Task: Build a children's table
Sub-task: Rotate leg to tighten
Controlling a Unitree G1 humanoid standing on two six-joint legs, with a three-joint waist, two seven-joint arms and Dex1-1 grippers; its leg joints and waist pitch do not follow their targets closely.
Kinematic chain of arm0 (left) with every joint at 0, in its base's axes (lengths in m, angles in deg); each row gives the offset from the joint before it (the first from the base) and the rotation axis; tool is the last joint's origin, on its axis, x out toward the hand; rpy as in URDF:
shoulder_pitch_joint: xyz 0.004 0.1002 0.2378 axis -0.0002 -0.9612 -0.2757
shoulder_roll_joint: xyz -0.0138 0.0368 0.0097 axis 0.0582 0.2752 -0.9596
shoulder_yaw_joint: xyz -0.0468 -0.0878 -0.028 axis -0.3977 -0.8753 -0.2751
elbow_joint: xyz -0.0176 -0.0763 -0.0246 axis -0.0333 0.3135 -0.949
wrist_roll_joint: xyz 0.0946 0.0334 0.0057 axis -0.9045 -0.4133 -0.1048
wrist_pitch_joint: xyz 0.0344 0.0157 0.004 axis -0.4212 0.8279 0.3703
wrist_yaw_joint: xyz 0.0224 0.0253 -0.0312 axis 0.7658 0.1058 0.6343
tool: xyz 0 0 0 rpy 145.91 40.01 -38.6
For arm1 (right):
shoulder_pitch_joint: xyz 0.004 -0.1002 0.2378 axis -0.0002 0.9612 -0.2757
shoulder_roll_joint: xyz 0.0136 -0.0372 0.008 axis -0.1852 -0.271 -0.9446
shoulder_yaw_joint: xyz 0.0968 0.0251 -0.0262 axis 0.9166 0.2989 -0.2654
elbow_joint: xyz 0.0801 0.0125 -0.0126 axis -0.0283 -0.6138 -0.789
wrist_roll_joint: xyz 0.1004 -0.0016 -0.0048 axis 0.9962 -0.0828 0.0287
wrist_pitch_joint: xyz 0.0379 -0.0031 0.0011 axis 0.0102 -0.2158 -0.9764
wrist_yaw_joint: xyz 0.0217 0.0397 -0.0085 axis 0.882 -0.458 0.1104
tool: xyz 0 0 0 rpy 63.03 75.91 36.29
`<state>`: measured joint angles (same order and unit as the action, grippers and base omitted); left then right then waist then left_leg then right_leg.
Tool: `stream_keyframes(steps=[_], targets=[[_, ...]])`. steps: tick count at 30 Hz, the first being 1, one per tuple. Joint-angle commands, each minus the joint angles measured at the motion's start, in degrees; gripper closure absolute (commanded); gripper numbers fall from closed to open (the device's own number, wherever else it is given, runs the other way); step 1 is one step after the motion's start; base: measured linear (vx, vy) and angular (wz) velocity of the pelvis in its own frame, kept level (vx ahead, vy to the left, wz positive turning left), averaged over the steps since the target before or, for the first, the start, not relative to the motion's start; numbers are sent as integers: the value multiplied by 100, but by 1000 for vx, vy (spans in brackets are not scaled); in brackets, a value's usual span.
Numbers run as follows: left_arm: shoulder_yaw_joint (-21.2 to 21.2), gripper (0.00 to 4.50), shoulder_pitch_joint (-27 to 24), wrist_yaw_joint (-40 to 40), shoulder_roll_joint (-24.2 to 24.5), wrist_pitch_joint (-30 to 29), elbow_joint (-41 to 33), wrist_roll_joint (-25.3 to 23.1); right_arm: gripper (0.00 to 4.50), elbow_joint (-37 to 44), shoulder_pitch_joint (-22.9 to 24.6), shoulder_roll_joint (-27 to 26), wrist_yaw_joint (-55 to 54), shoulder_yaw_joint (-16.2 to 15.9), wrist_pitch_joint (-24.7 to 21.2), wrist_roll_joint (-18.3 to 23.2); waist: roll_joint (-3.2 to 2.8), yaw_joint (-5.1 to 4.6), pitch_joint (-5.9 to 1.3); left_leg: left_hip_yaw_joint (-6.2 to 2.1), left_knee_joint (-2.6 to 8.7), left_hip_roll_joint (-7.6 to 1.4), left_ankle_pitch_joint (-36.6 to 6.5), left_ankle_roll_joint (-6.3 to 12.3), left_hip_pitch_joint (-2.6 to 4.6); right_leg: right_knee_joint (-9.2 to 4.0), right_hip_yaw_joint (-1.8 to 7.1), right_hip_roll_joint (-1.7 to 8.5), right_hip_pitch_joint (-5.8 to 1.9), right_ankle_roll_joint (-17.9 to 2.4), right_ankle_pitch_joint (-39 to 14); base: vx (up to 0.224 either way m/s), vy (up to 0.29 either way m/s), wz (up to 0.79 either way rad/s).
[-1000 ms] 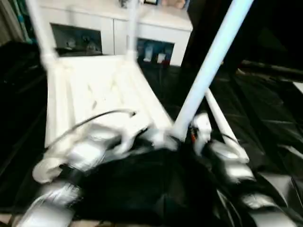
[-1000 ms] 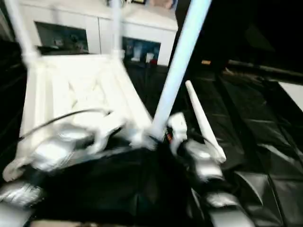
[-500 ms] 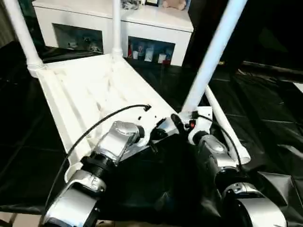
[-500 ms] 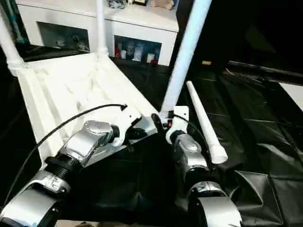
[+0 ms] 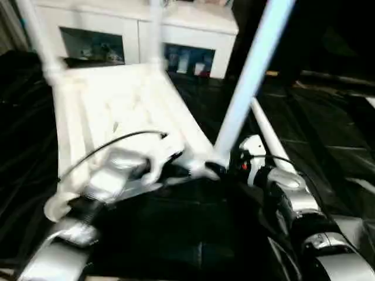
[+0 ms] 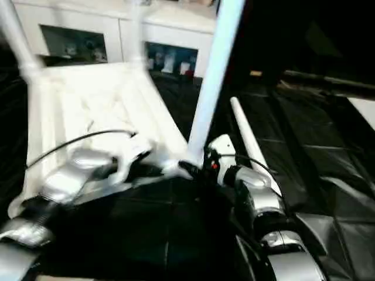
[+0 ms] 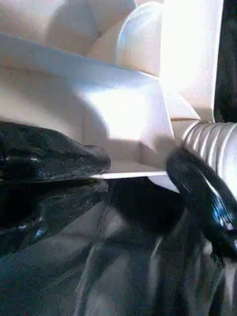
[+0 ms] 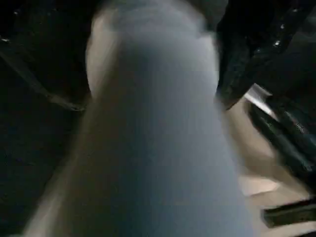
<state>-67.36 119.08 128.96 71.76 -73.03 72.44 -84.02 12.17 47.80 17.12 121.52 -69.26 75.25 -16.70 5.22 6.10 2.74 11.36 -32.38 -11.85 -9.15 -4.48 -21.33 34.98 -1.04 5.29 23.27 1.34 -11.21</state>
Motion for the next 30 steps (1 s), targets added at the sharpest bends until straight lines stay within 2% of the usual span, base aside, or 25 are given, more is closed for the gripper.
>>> stream_keyframes(steps=[1,3,5,11,12,14,15,16,19,22,23,25,26,27,28,30], targets=[[182,450,-159,564,-60,21,-239,425,61,196,24,133,110,42,-11,40,-41,-10,-345,-41,353,-142,-1274,305,80,-331,101,187,-210,-1426,-409,0,0,0],[215,450,-231,733,70,-10,-366,450,61,319,72,168,310,25,-74,97,-65,6,-354,-35,337,-126,-1072,350,75,-284,94,172,-234,-1489,-51,0,0,0],[209,450,-267,798,153,5,-372,442,61,431,129,219,557,-25,-169,144,-83,7,-352,-24,328,-122,-1072,375,95,-286,97,167,-229,-1532,14,0,0,0],[150,450,-274,802,186,47,-314,410,107,516,233,243,854,-88,-296,205,-79,31,-328,-33,365,-137,-1445,198,112,-342,107,194,-217,-1423,-572,0,0,0],[141,450,-271,784,180,41,-314,410,126,531,242,237,861,-84,-315,218,-81,29,-331,-34,363,-137,-1462,178,114,-339,108,193,-214,-1421,-575,0,0,0],[134,450,-266,750,171,29,-319,409,132,570,265,222,871,-73,-352,236,-75,33,-336,-33,356,-132,-1431,173,110,-332,109,192,-219,-1418,-527,0,0,0],[132,450,-264,706,155,6,-328,407,149,603,297,186,839,-42,-391,247,-57,33,-336,-31,351,-127,-1357,198,106,-325,108,189,-224,-1421,-448,0,0,0],[130,450,-263,690,145,-5,-333,404,159,623,316,171,814,-30,-414,257,-66,40,-337,-31,348,-128,-1331,204,108,-321,109,192,-222,-1427,-423,0,0,0],[112,450,-255,627,99,-29,-318,394,168,585,333,122,711,12,-451,281,-56,38,-342,-23,333,-119,-1208,243,102,-306,107,188,-228,-1448,-290,0,0,0],[84,450,-228,464,20,-50,-235,340,175,478,335,59,454,78,-449,270,-44,38,-333,-28,341,-123,-1276,224,99,-323,110,201,-224,-1417,-479,0,0,0],[62,450,-182,299,-48,-51,-125,282,175,389,314,1,182,125,-442,239,4,30,-329,-24,343,-125,-1330,199,103,-340,108,200,-219,-1382,-622,0,0,0],[-6,450,-51,-168,-218,-119,149,134,176,209,265,-134,-463,208,-401,134,43,20,-305,-26,361,-124,-1464,120,107,-383,118,214,-200,-1278,-1035,0,0,0],[-70,450,65,-549,-363,-159,376,29,176,68,220,-248,-988,280,-386,58,28,23,-294,-26,366,-121,-1509,75,111,-389,122,217,-186,-1233,-1180,0,0,0],[-141,450,172,-897,-502,-230,568,-45,176,-56,169,-350,-1455,347,-370,-1,38,10,-282,-36,384,-118,-1685,-26,134,-434,126,231,-164,-1139,-1563,0,0,0],[-141,450,172,-897,-502,-230,568,-45,176,-56,169,-350,-1455,347,-370,-1,30,9,-288,-44,385,-120,-1734,-74,135,-436,128,244,-164,-1094,-1703,0,0,0],[-299,450,478,-1900,-904,-358,1144,-247,177,-506,-56,-631,-2872,524,-360,-153,47,-13,-295,-49,386,-109,-1782,-156,136,-463,132,234,-136,-955,-1894,0,0,0]])
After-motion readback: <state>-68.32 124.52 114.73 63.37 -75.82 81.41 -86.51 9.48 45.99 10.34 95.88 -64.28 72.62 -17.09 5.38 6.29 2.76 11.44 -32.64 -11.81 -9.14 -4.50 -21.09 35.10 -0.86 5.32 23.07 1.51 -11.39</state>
